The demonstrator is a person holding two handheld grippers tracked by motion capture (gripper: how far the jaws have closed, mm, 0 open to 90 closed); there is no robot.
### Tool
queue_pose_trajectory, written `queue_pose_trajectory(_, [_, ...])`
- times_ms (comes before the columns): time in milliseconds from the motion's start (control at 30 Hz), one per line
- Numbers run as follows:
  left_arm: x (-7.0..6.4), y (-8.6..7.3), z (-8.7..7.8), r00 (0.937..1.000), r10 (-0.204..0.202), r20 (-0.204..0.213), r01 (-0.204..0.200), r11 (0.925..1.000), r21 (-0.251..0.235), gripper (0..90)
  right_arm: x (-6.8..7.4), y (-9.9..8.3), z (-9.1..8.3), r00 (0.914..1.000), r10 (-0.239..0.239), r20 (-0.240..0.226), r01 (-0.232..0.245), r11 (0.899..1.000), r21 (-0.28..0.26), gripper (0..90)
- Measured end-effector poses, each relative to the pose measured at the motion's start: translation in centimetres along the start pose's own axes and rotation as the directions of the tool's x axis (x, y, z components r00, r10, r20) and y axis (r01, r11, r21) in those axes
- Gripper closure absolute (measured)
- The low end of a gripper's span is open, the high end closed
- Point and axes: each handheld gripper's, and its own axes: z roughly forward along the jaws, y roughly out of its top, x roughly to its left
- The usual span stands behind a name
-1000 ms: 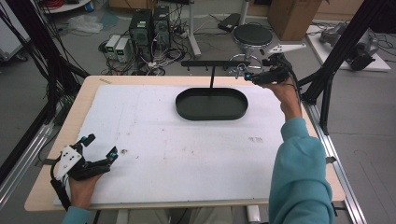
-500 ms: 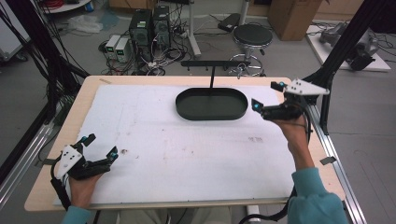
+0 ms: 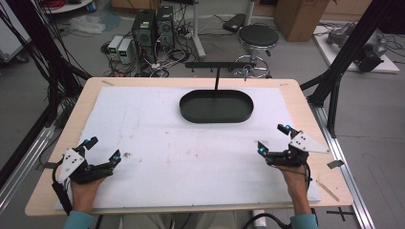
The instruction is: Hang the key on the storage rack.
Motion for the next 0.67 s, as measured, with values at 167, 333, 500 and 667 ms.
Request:
queue_pose_trajectory(167, [0.0,0.0,-0.1,1.0000,0.005,0.000,-0.005,1.0000,0.000,5.4,0.5,-2.0,-0.2,0.9999,0.002,0.014,-0.001,0.999,-0.048,0.6])
queue_pose_trajectory(333, [0.0,0.0,0.0,1.0000,0.002,-0.002,-0.002,1.0000,-0.002,5.4,0.3,-3.1,-0.7,0.9966,-0.015,0.082,0.023,0.995,-0.098,0.6])
queue_pose_trajectory(500, [0.0,0.0,-0.1,1.0000,0.002,-0.002,-0.002,1.0000,-0.001,5.4,-0.1,-3.9,-0.7,0.9972,0.020,0.073,-0.011,0.993,-0.118,0.6])
queue_pose_trajectory(667, [0.0,0.0,0.0,1.0000,0.001,-0.002,-0.001,1.0000,-0.004,5.4,0.1,-4.0,-0.6,0.9967,0.020,0.078,-0.012,0.995,-0.101,0.7])
